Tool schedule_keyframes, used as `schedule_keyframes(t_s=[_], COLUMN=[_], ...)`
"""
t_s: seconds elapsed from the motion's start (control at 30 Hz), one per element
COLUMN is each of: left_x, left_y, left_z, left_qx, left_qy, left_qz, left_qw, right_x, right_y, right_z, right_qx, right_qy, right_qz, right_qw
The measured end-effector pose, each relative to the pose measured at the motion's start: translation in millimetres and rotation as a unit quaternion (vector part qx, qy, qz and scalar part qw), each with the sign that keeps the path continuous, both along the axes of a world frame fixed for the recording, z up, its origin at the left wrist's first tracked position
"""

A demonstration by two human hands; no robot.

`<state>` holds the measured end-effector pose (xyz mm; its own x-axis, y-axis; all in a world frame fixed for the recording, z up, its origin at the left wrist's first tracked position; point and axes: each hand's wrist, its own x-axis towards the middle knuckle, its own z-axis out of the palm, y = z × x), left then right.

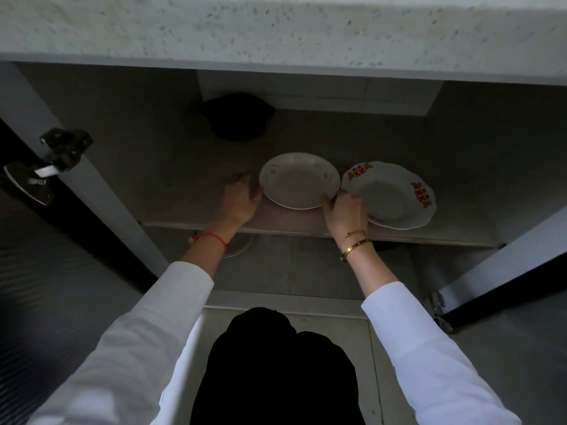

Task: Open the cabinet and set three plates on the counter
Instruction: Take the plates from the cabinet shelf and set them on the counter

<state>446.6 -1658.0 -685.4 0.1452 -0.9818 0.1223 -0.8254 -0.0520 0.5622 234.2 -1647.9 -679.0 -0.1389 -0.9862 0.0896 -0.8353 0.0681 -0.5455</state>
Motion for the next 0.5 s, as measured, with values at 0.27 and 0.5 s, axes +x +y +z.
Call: schedule_keyframes(t_s=[0.27,0.5], left_x=[-4,-1], left_y=[-17,-23], left_z=[-4,-8], left_qx=[0.029,0.058], left_qy=[0.002,0.074], left_qz=[-0.009,-0.039], left_qw=[1.000,0.995], right_x=[-1,-8], right_y=[-22,-35], right_z=[-3,-7], right_qx=[0.018,0.015], right_qy=[-0.011,-0.061], right_qz=[0.004,0.038], right_qw=[1.000,0.997])
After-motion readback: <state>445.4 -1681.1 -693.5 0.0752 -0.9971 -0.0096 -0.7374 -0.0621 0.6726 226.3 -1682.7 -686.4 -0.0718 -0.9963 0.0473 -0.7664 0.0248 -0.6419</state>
